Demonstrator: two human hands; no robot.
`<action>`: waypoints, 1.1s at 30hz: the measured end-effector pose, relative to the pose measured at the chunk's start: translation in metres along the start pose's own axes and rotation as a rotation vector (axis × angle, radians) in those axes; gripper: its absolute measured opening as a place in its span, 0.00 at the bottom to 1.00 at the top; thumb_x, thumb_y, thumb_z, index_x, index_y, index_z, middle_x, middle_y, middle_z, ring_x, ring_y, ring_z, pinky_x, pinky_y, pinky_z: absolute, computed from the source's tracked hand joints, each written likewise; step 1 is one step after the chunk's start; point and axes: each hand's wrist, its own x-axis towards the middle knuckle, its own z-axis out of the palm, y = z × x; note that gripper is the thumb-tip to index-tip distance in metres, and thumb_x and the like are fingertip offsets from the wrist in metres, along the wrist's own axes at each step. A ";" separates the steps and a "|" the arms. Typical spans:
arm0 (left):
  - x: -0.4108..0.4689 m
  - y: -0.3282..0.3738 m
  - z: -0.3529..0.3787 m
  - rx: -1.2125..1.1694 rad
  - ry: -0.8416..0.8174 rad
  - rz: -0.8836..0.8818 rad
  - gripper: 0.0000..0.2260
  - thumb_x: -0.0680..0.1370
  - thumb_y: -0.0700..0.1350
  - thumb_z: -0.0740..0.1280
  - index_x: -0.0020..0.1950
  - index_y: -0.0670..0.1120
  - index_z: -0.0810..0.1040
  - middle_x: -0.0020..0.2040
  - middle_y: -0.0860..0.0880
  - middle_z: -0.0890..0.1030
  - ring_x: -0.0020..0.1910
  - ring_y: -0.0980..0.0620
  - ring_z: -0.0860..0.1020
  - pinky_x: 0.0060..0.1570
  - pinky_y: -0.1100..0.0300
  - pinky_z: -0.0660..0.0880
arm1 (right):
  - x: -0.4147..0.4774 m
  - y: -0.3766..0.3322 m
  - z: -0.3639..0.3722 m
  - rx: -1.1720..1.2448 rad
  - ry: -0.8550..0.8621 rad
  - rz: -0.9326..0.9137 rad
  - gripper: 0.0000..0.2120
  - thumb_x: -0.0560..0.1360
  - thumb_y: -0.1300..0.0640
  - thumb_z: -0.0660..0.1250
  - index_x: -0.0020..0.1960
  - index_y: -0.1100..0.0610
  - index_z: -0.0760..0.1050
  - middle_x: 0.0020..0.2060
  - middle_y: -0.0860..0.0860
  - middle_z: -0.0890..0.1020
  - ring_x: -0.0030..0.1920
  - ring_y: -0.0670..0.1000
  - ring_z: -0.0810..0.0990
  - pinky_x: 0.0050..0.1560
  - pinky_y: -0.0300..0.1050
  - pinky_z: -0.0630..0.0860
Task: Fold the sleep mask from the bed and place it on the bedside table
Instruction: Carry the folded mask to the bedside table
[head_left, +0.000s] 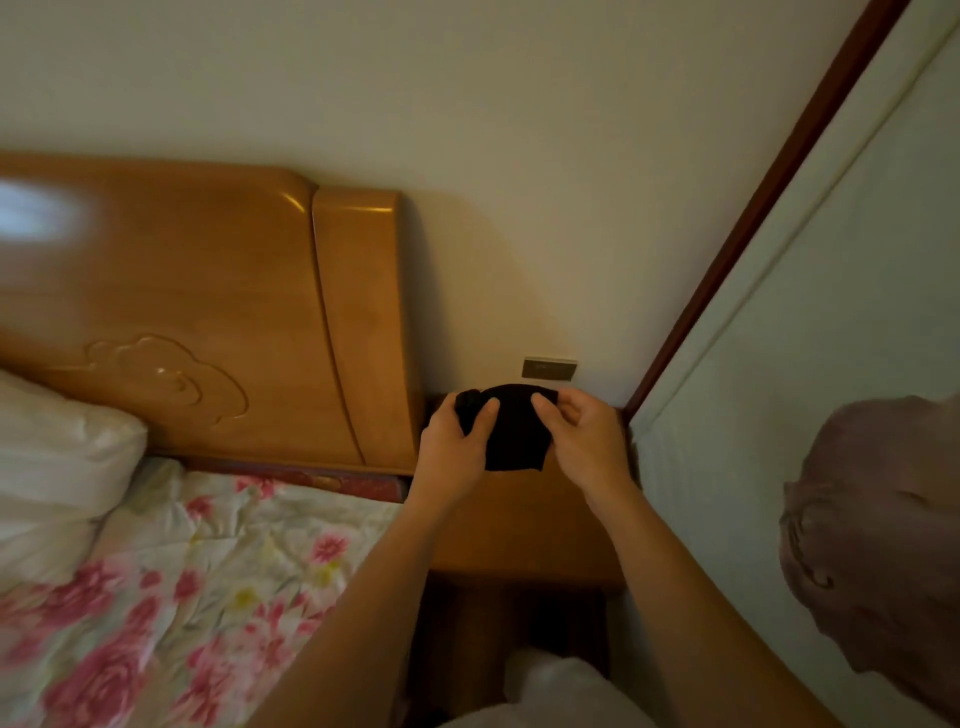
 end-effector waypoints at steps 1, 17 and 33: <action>0.010 0.001 0.004 0.031 0.005 0.004 0.13 0.81 0.53 0.65 0.62 0.48 0.76 0.53 0.52 0.83 0.52 0.56 0.82 0.42 0.66 0.80 | 0.014 0.002 -0.002 -0.007 -0.004 -0.007 0.13 0.78 0.48 0.66 0.58 0.54 0.80 0.47 0.43 0.84 0.49 0.41 0.83 0.48 0.40 0.82; 0.131 -0.039 0.063 0.133 -0.086 -0.122 0.17 0.81 0.51 0.66 0.67 0.45 0.74 0.55 0.49 0.82 0.52 0.52 0.81 0.40 0.69 0.77 | 0.133 0.053 -0.013 -0.135 0.014 0.133 0.13 0.78 0.50 0.67 0.57 0.56 0.81 0.49 0.50 0.85 0.50 0.49 0.83 0.53 0.56 0.81; 0.190 -0.172 0.151 0.301 -0.333 -0.256 0.07 0.82 0.49 0.63 0.60 0.53 0.72 0.50 0.56 0.75 0.46 0.56 0.76 0.35 0.68 0.71 | 0.164 0.200 -0.017 -0.030 -0.017 0.487 0.24 0.71 0.58 0.75 0.65 0.58 0.73 0.55 0.52 0.82 0.57 0.55 0.81 0.51 0.61 0.82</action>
